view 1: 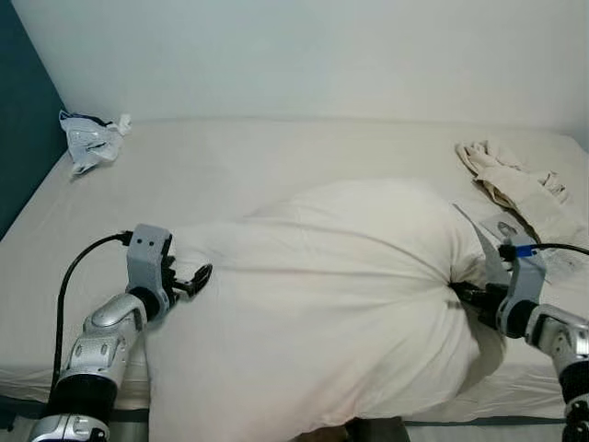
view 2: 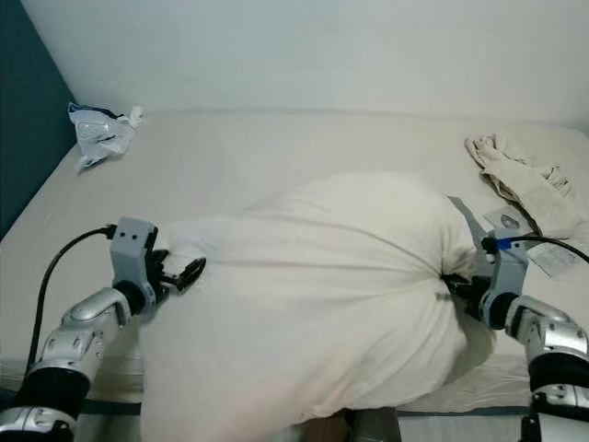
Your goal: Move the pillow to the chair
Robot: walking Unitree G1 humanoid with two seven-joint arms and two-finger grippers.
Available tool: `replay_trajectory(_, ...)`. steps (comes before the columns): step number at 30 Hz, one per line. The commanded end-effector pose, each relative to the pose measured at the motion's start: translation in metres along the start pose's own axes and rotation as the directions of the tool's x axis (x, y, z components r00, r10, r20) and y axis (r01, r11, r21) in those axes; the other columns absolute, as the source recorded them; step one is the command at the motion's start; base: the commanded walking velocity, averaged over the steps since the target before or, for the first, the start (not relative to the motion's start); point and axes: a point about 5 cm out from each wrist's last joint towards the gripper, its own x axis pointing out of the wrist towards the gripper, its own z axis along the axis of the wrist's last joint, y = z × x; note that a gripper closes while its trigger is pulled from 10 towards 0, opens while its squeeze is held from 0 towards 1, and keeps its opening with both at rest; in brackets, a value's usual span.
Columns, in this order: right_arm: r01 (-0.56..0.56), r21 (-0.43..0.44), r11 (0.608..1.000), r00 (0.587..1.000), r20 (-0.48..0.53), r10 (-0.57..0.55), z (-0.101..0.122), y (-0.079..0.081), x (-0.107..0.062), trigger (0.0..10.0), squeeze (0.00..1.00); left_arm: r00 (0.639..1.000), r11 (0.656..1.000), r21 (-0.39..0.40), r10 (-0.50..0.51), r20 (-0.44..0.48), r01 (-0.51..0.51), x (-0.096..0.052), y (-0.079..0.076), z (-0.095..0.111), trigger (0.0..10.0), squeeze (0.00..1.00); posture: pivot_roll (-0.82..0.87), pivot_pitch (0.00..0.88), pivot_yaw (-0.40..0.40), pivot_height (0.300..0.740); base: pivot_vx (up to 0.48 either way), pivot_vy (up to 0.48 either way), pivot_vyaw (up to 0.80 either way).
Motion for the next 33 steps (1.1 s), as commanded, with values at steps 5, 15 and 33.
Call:
replay_trajectory(5,0.108,0.05,0.993,0.993,0.04,-0.11,0.005,-0.017,-0.008,0.0,0.0,0.953,0.938,-0.194,0.261,-0.154,-0.288,-0.022,0.055,-0.021,10.0,0.0,-0.01,0.157,-0.034,0.611,0.0,0.0,0.0)
replay_trajectory(15,0.06,0.114,0.992,0.994,0.082,-0.07,0.007,-0.01,0.0,0.0,0.0,0.926,0.849,-0.451,0.108,-0.362,-0.276,-0.026,0.052,-0.042,10.0,0.0,0.0,0.169,-0.018,0.611,0.0,0.0,0.0)
replay_trajectory(33,-0.021,0.191,0.981,0.993,0.118,-0.002,0.007,-0.004,0.003,0.0,0.0,0.962,0.391,-0.879,-0.075,0.264,0.272,-0.017,0.029,-0.014,10.0,0.0,-0.01,0.173,0.003,0.611,0.0,0.0,0.0)
